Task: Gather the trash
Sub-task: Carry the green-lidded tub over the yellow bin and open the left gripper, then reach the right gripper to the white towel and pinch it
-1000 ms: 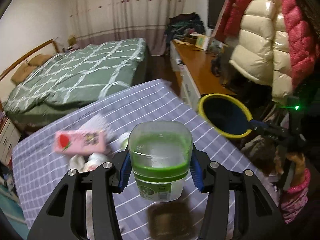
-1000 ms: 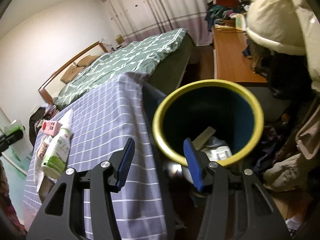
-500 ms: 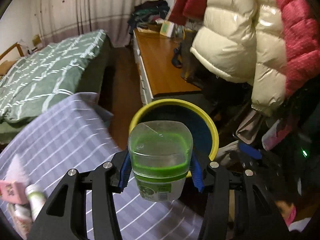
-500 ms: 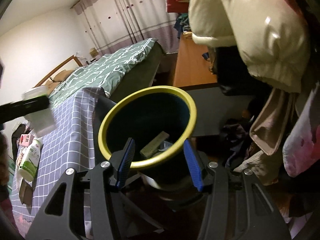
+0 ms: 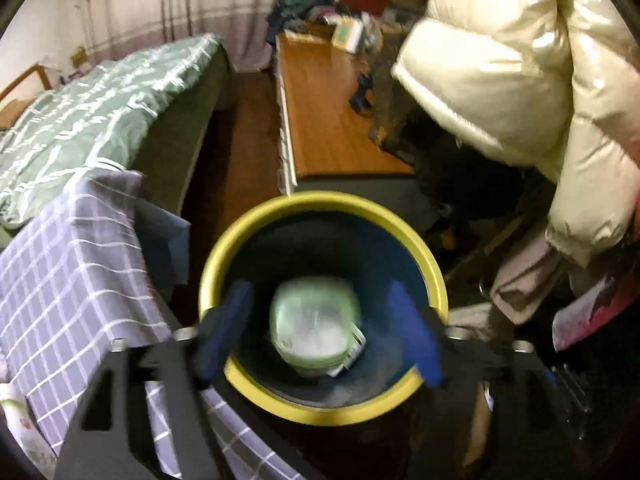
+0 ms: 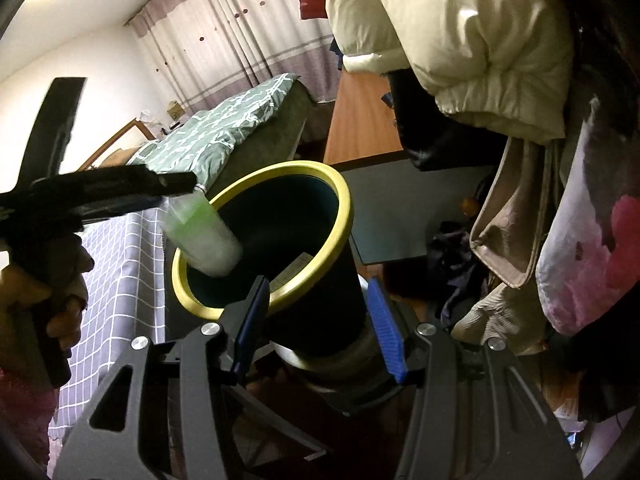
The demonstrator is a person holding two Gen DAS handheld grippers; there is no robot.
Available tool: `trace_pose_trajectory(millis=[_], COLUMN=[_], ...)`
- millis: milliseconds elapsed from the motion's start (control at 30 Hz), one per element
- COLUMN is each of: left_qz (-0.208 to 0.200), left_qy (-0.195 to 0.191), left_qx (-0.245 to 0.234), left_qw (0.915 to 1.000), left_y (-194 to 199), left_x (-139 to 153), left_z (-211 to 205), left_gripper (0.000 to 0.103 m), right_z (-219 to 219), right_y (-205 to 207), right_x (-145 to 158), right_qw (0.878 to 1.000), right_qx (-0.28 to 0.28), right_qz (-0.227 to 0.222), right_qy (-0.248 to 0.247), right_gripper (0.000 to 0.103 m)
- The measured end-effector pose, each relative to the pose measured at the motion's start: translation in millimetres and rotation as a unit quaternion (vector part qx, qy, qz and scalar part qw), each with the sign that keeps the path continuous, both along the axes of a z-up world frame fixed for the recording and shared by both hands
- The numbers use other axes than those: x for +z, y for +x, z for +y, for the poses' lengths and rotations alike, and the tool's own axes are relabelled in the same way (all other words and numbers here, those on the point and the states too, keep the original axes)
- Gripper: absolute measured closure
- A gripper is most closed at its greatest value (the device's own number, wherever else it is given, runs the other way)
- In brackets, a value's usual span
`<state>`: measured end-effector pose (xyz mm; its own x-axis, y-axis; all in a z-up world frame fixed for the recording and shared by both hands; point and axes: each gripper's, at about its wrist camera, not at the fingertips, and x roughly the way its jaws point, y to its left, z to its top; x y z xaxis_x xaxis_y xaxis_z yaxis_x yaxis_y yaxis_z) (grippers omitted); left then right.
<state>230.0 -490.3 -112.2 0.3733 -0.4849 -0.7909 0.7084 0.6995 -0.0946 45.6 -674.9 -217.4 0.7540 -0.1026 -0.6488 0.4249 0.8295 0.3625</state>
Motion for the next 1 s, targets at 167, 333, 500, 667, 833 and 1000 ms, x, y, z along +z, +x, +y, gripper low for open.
trace_pose_trajectory(millis=[167, 333, 500, 667, 833, 1000], left_qz=[-0.026, -0.061, -0.102, -0.102, -0.117, -0.120], left_qy=[-0.028, -0.067, -0.085, -0.119, -0.127, -0.122], left_qx=[0.002, 0.022, 0.076, 0.149, 0.231, 0.308], left_qw=[0.9993, 0.9957, 0.9882, 0.9764, 0.9575, 0.9357], left_y=[-9.6, -22.8, -28.5, -27.6, -32.3, -31.9], left_x=[36.0, 78.6, 106.2, 117.3, 109.3, 88.1], left_z=[37.6, 100.5, 181.1, 274.0, 368.7, 451.8], left_gripper=[0.021, 0.011, 0.009, 0.007, 0.006, 0.006], right_z=[4.5, 15.7, 34.2, 60.1, 94.0, 134.5], right_y=[3.4, 9.8, 16.9, 27.2, 43.8, 60.7], right_x=[-0.1, 0.8, 5.6, 13.3, 21.6, 33.6], right_qw=[1.000, 1.000, 0.999, 0.997, 0.994, 0.987], right_qx=[0.007, 0.019, 0.037, 0.064, 0.104, 0.144], right_qz=[0.001, 0.005, 0.010, 0.015, 0.020, 0.026], right_qy=[0.002, -0.002, -0.013, -0.028, -0.040, -0.065], right_gripper=[0.054, 0.054, 0.054, 0.054, 0.054, 0.054])
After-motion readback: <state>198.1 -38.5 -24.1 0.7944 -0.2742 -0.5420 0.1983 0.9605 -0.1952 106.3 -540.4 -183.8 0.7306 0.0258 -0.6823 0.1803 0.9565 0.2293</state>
